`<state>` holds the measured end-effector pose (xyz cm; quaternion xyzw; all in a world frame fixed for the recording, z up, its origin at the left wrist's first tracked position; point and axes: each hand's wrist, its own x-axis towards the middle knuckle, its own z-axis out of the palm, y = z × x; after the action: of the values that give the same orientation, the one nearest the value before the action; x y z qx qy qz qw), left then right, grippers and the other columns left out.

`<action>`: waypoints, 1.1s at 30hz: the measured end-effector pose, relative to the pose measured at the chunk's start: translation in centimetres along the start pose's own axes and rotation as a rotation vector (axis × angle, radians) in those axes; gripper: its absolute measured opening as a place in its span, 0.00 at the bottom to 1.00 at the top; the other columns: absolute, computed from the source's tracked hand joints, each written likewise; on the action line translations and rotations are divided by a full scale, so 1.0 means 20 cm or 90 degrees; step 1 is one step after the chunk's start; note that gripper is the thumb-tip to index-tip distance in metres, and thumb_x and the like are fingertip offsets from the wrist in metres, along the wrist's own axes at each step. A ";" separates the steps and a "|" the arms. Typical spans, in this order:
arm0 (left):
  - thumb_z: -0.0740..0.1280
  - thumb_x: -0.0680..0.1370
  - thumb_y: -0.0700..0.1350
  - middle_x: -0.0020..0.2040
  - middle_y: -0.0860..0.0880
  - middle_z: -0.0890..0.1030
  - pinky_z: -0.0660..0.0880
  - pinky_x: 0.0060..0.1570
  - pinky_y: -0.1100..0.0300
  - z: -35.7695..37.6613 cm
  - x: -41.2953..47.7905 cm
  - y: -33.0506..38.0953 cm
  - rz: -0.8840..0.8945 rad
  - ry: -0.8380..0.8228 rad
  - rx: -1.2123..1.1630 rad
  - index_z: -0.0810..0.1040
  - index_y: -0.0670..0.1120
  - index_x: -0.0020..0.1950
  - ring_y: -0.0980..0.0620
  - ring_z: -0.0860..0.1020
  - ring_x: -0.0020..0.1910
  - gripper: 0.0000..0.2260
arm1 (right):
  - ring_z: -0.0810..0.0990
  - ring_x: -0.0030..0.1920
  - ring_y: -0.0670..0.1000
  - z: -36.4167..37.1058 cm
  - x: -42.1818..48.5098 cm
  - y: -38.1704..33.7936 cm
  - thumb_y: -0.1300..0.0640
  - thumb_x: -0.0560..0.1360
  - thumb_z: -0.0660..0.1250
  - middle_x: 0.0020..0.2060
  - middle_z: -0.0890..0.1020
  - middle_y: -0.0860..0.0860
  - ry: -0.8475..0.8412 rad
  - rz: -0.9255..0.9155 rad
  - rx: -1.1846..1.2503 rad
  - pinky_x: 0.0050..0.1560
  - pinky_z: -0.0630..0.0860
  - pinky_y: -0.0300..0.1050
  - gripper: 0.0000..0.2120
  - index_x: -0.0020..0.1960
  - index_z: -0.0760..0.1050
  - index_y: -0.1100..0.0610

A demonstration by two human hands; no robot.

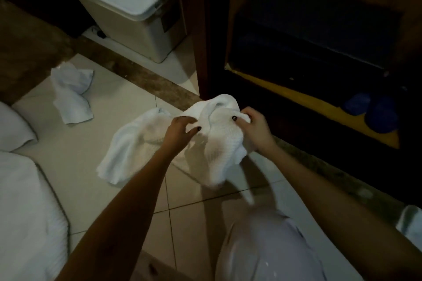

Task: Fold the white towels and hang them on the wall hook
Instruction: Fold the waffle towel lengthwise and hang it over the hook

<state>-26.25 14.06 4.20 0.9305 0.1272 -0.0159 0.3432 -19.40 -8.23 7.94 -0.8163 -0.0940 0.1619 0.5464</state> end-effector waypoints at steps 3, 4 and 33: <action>0.65 0.79 0.44 0.60 0.47 0.79 0.70 0.63 0.55 -0.27 -0.04 0.31 -0.075 0.014 -0.235 0.79 0.44 0.60 0.50 0.75 0.61 0.11 | 0.79 0.35 0.37 -0.09 -0.07 -0.43 0.56 0.76 0.68 0.33 0.81 0.41 -0.064 0.006 0.043 0.35 0.73 0.30 0.05 0.42 0.78 0.50; 0.64 0.79 0.42 0.59 0.46 0.80 0.71 0.62 0.55 -0.39 -0.06 0.42 -0.084 0.016 -0.310 0.79 0.43 0.60 0.49 0.76 0.60 0.11 | 0.79 0.35 0.36 -0.13 -0.10 -0.59 0.55 0.76 0.69 0.32 0.82 0.40 -0.083 0.014 0.047 0.34 0.72 0.28 0.04 0.42 0.79 0.50; 0.69 0.74 0.46 0.38 0.55 0.80 0.72 0.43 0.69 -2.79 -0.96 3.24 0.226 -0.317 -0.489 0.78 0.54 0.39 0.58 0.77 0.41 0.05 | 0.82 0.38 0.46 -2.04 -1.39 -3.78 0.53 0.72 0.74 0.38 0.83 0.46 -0.123 -0.041 -0.171 0.38 0.76 0.38 0.12 0.54 0.79 0.53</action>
<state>-32.05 -1.92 90.14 0.7117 -0.1231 -0.1311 0.6791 -28.58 -23.40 96.48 -0.8591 -0.1929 0.2078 0.4261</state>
